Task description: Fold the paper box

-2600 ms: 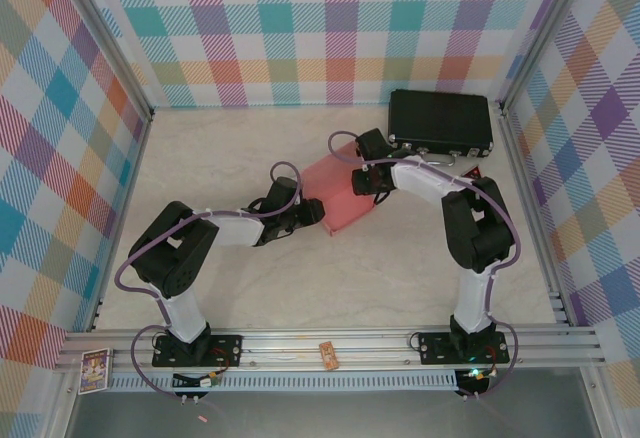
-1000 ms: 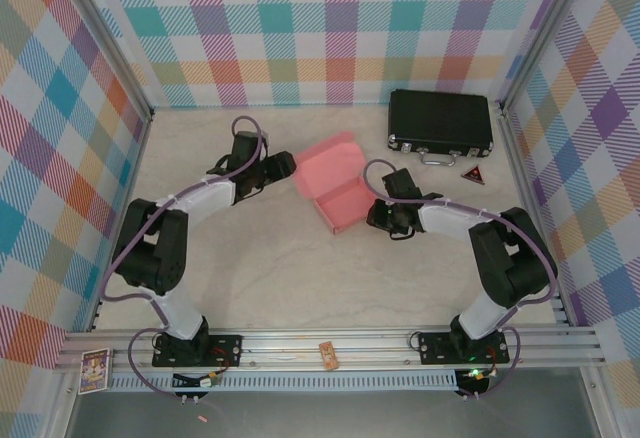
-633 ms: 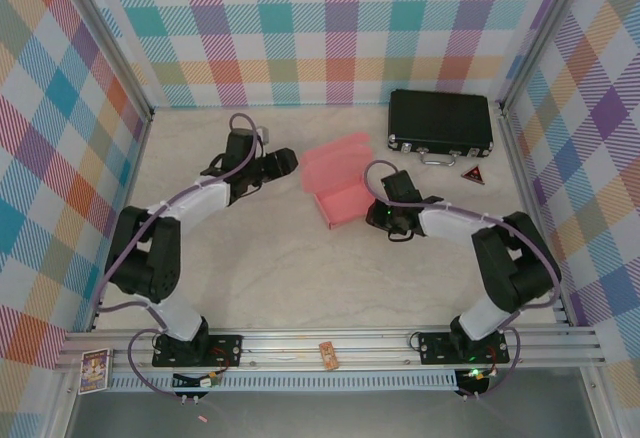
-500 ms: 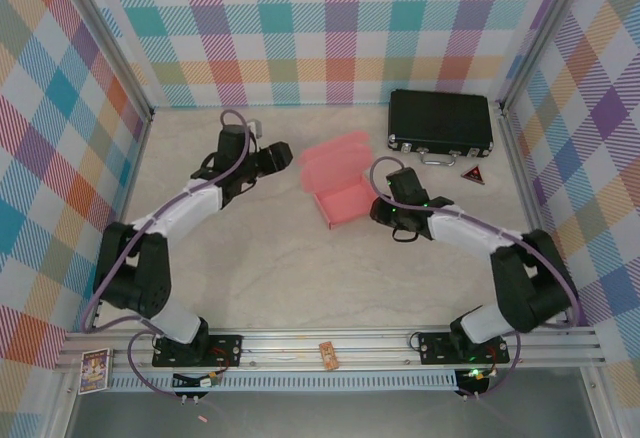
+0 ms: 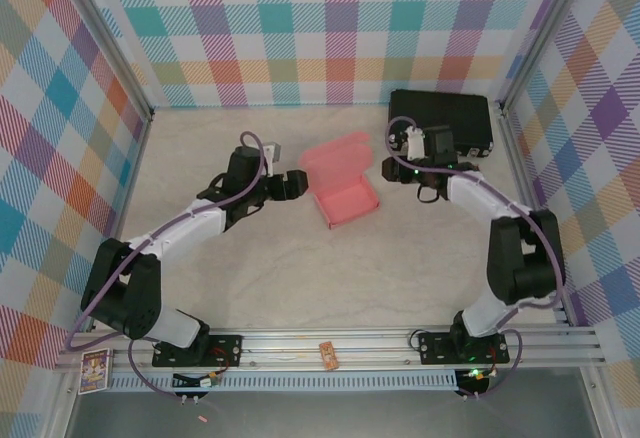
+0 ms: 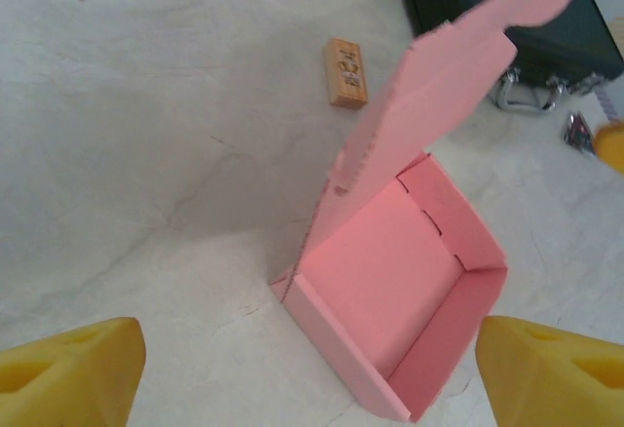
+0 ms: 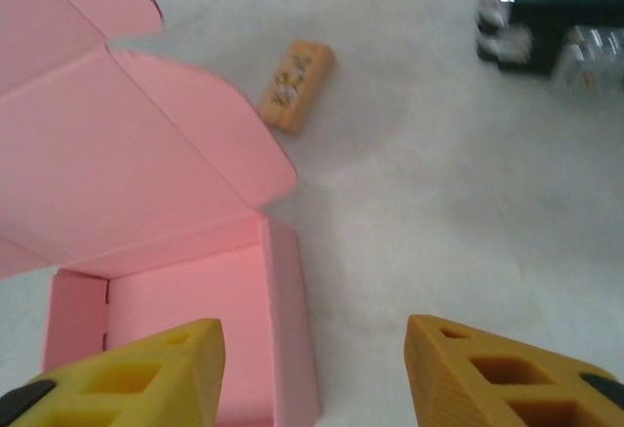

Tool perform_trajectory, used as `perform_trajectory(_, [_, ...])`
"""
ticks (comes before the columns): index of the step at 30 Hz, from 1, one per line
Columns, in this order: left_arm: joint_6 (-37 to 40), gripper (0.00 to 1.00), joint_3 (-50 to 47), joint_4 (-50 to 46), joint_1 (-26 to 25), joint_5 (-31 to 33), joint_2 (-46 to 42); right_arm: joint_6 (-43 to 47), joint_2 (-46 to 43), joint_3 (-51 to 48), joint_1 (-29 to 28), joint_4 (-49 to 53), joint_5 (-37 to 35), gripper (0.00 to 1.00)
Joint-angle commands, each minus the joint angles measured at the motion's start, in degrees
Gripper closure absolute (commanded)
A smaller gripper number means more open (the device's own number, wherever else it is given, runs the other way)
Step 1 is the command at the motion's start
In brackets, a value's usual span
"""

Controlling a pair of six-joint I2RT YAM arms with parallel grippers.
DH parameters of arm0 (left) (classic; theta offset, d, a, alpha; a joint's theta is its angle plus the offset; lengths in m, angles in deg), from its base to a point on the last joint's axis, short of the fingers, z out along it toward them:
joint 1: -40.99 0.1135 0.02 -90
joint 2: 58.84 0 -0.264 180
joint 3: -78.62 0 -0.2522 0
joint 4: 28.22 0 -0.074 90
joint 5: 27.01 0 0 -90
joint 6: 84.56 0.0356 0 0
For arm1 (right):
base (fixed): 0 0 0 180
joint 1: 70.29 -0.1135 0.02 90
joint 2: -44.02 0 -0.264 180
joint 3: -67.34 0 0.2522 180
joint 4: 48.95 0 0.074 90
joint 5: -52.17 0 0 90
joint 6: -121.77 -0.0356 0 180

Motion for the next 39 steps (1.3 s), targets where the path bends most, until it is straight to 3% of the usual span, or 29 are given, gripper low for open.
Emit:
perform_trajectory(1, [4.7, 0.10, 0.1, 2.1, -0.4, 0.5, 2.1, 15.3, 4.0, 4.4, 1.0, -1.5, 11.2, 0.45])
perform_trajectory(8, [7.0, 0.10, 4.9, 3.2, -0.6, -0.7, 9.8, 28.8, 8.7, 6.2, 1.4, -9.4, 16.2, 0.43])
perform_trajectory(16, [7.0, 0.22, 11.4, 2.5, -0.6, -1.3, 15.7, 32.5, 16.7, 15.8, 1.6, -3.8, 21.7, 0.44])
perform_trajectory(23, [7.6, 0.37, 15.0, 1.5, -0.6, -3.6, 19.3, 33.0, 19.8, 20.9, 1.5, 0.8, 25.7, 0.49])
perform_trajectory(31, [7.9, 0.62, 17.1, -0.3, -0.6, -3.3, 20.1, 33.9, 21.0, 23.3, 1.4, 5.5, 27.7, 0.57])
perform_trajectory(39, [8.4, 0.72, 17.7, -1.9, -0.6, -3.4, 20.3, 35.3, 21.7, 24.5, 0.9, 8.3, 27.8, 0.62])
